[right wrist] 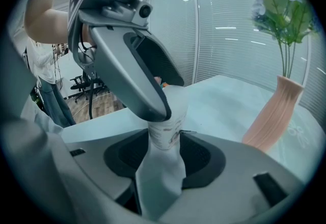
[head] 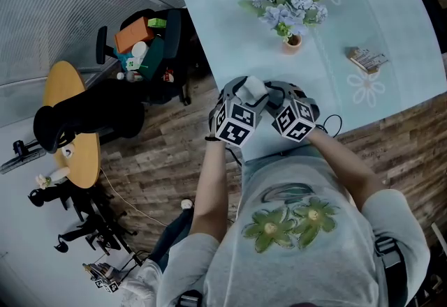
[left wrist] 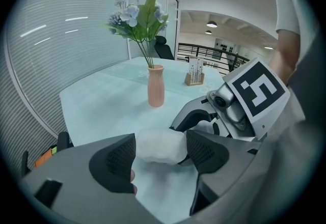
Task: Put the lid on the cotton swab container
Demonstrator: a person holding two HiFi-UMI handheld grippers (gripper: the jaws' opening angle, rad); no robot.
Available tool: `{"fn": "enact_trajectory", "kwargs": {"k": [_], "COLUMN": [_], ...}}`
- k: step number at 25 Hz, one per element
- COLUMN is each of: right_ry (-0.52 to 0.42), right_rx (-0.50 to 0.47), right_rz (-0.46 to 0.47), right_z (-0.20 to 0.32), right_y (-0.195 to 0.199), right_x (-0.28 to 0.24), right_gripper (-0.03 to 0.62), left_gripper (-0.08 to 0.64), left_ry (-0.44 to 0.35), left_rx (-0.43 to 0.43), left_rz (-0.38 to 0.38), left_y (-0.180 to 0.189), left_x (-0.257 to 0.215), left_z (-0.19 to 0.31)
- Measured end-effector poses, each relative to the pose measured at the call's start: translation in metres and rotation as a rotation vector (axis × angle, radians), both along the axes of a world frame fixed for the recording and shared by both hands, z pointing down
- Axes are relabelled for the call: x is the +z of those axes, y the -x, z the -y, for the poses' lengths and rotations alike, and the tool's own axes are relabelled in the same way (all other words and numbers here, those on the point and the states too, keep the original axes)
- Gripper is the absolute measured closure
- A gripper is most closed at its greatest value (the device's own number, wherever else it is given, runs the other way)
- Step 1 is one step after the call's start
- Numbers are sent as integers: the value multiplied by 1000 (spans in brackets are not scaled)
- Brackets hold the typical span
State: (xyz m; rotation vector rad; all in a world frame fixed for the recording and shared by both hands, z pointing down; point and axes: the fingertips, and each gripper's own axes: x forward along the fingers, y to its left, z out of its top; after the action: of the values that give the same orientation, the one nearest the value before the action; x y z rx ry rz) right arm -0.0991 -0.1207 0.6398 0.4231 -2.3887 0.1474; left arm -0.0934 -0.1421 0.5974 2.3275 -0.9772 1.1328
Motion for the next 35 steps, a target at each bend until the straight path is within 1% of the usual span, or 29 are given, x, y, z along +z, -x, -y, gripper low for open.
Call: {"fn": "enact_trajectory", "kwargs": {"k": [8, 16, 19, 22, 27, 31, 33, 34, 35], "right_ry": [-1, 7, 15, 32, 40, 49, 39, 26, 12], "right_rx": [6, 9, 13, 17, 34, 61, 77, 85, 92], "right_rz": [-3, -19, -26, -33, -25, 13, 43, 59, 74], "right_z": [-1, 0, 0, -1, -2, -3, -3, -3, -4], "right_y": [0, -1, -1, -2, -5, -11, -14, -16, -18], "right_x": [-1, 0, 1, -1, -10, -26, -39, -46, -54], "right_gripper": [393, 393, 393, 394, 394, 394, 397, 440, 462], "left_gripper": [244, 243, 241, 238, 239, 244, 245, 245, 246], "left_ry": [24, 24, 20, -4, -50, -94, -124, -143, -164], "left_rx": [-2, -13, -31, -59, -96, -127, -136, -141, -148], "left_rz": [-2, 2, -17, -44, -48, -109, -132, -145, -162], "left_y": [0, 0, 0, 1, 0, -2, -3, -3, -2], "left_x": [0, 2, 2, -1, -8, -25, -36, -42, -49], "left_z": [-1, 0, 0, 0, 0, -3, -5, -6, -6]}}
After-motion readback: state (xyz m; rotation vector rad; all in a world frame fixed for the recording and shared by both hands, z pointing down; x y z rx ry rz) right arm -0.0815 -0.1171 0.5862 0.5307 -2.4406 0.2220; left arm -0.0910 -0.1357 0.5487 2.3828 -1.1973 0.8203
